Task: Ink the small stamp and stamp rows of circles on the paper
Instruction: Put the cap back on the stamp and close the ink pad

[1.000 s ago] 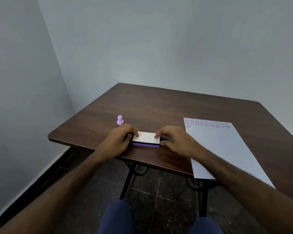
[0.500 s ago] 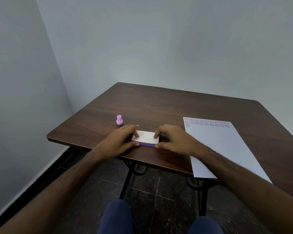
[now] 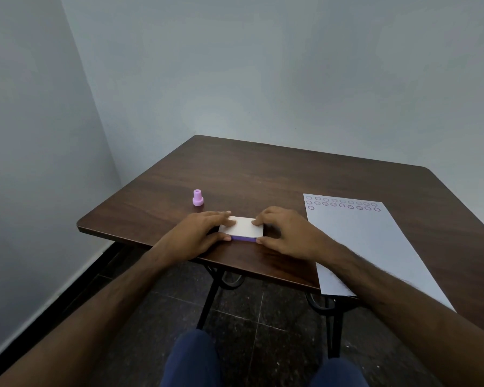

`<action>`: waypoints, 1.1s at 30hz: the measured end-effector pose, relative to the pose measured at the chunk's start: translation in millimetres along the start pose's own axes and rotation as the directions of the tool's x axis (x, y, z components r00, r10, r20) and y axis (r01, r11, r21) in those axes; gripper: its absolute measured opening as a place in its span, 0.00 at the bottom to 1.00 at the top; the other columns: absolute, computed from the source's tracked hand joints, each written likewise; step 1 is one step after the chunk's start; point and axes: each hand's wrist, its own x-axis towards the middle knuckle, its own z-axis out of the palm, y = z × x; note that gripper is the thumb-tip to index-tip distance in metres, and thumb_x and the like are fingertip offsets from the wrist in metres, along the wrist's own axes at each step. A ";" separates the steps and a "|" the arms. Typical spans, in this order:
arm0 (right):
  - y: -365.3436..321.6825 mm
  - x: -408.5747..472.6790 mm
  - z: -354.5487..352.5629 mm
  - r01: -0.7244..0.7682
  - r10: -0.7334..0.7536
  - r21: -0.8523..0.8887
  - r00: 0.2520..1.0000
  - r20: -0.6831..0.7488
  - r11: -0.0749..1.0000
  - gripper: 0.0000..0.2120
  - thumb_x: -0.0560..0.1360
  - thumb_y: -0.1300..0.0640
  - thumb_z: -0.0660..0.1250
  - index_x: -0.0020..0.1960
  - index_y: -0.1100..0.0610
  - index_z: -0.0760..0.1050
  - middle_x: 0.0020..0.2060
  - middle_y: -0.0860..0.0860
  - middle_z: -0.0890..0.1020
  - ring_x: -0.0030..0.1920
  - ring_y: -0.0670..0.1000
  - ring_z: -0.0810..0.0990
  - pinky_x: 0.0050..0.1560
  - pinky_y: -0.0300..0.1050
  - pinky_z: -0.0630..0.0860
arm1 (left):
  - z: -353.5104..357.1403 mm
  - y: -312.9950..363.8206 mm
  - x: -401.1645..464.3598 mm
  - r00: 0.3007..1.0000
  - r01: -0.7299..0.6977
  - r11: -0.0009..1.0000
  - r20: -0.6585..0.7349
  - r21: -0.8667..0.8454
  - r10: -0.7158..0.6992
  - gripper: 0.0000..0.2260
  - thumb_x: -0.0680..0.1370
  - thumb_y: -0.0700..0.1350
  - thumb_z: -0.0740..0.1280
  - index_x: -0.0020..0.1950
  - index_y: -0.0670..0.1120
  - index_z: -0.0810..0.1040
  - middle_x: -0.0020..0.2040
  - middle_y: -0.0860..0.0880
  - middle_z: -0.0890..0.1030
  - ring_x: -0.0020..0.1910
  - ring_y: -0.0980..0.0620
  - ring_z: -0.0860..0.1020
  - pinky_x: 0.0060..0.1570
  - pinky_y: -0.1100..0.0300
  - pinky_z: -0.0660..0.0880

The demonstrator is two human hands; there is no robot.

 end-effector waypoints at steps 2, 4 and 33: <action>1.0 0.1 2.8 0.009 -0.009 -0.028 1.000 0.003 1.000 0.20 0.75 0.49 0.69 0.65 0.53 0.77 0.60 0.49 0.79 0.57 0.46 0.77 0.57 0.41 0.76 | 0.8 -0.3 1.7 1.000 0.008 1.000 0.022 0.019 -0.008 0.20 0.79 0.49 0.68 0.70 0.47 0.76 0.75 0.49 0.71 0.71 0.53 0.72 0.67 0.66 0.66; 2.4 2.0 6.2 0.014 -0.015 -0.074 1.000 -0.002 0.997 0.21 0.76 0.49 0.68 0.67 0.54 0.76 0.62 0.49 0.78 0.59 0.47 0.77 0.59 0.40 0.75 | 1.9 0.3 4.7 0.999 0.030 0.999 0.027 0.044 -0.031 0.21 0.80 0.49 0.67 0.73 0.46 0.73 0.75 0.49 0.71 0.71 0.52 0.72 0.69 0.61 0.67; 107.4 -124.3 -47.9 -0.560 0.565 -0.185 0.824 -0.027 0.808 0.33 0.81 0.36 0.50 0.81 0.51 0.51 0.81 0.51 0.51 0.80 0.51 0.48 0.78 0.48 0.45 | 92.9 119.2 143.6 0.932 -0.118 0.970 0.361 0.211 0.034 0.29 0.82 0.60 0.49 0.81 0.50 0.52 0.82 0.45 0.52 0.81 0.49 0.51 0.77 0.47 0.46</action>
